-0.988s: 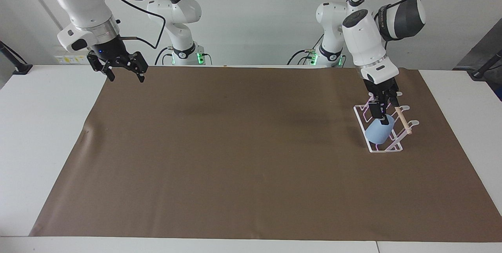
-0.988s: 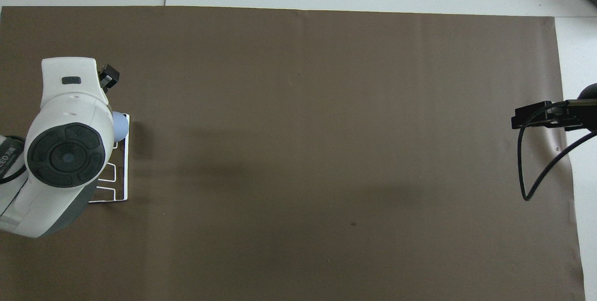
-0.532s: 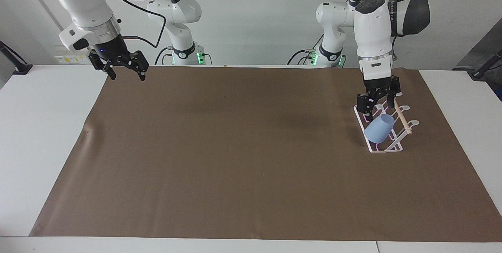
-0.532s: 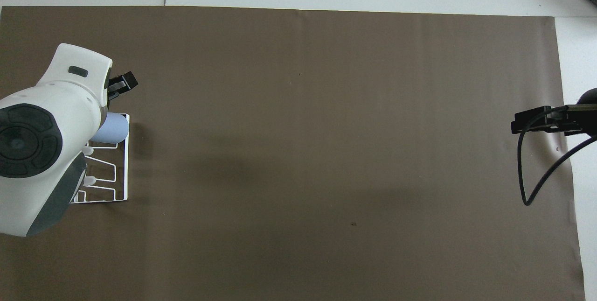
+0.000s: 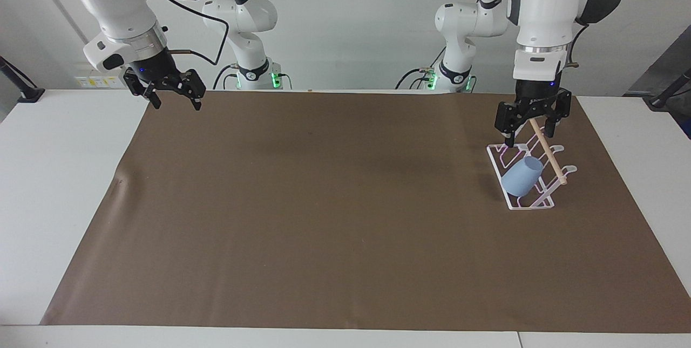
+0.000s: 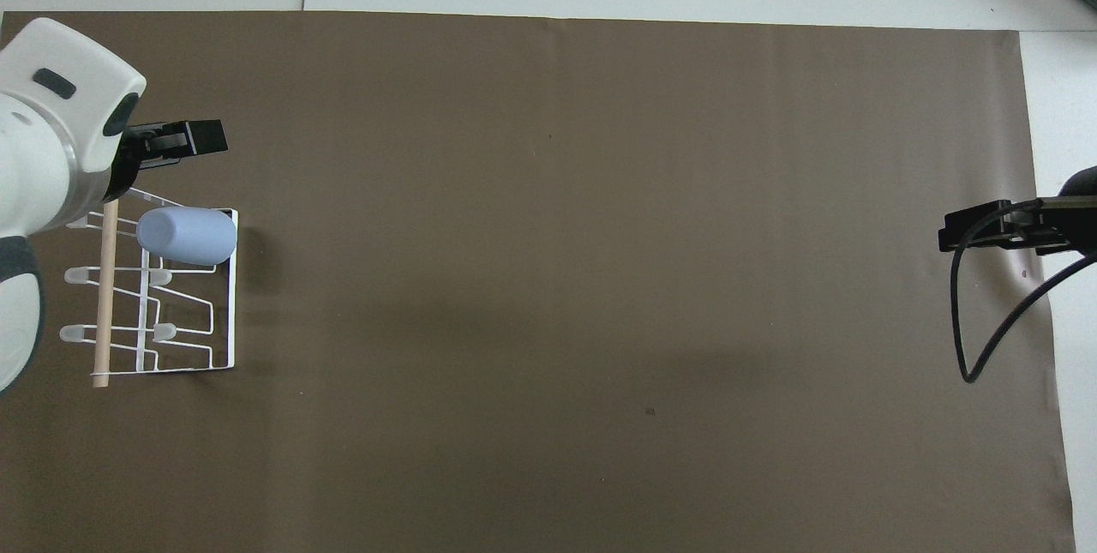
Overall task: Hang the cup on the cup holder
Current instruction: 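Open the left gripper and draw it back from the cup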
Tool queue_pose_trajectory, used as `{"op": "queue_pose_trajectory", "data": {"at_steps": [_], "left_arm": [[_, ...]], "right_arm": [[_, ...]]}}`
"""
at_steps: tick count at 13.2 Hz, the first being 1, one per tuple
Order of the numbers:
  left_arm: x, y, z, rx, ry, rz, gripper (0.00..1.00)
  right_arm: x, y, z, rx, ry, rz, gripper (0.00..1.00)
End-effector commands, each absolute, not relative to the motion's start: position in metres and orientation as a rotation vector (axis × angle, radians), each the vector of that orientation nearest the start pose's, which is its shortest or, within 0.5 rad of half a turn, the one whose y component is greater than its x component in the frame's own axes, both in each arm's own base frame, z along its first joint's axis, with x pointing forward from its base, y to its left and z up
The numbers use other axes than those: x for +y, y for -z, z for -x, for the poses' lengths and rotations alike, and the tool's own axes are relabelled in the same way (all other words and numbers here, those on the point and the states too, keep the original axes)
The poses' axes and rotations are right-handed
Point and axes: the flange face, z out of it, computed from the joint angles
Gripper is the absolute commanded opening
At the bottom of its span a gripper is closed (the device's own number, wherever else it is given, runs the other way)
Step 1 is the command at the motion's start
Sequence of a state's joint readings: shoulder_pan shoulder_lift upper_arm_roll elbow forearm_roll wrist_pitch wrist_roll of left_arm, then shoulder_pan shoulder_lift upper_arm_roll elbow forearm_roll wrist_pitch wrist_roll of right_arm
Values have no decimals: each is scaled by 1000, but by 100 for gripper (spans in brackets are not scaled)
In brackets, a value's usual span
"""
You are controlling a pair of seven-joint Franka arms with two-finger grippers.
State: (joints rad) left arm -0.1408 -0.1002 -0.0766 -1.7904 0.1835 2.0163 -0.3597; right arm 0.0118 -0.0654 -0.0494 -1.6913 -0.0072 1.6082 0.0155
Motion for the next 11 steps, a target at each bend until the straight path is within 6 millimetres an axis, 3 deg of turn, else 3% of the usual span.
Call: {"op": "queue_pose_trajectory", "data": {"at_steps": [1,3,4,7,11], "left_arm": [[-97,-649,-546,56,448,3040,100],[-84,-668,-544,172,389,3093,100],[-82,-666,-543,209,314,3124,100],[-82,-677,-540,348,198,3118,100],[-81,-677,-538,428,150,3123,100]], "right_arm": [[-23,-606,-526,51,-45,3171,100],[-23,-608,-525,35,-56,3209,100],[-11,-610,-525,6,-52,3216,100],[-4,-611,-525,-13,-46,3200,100],[-14,-609,-522,3,-74,3170,100]]}}
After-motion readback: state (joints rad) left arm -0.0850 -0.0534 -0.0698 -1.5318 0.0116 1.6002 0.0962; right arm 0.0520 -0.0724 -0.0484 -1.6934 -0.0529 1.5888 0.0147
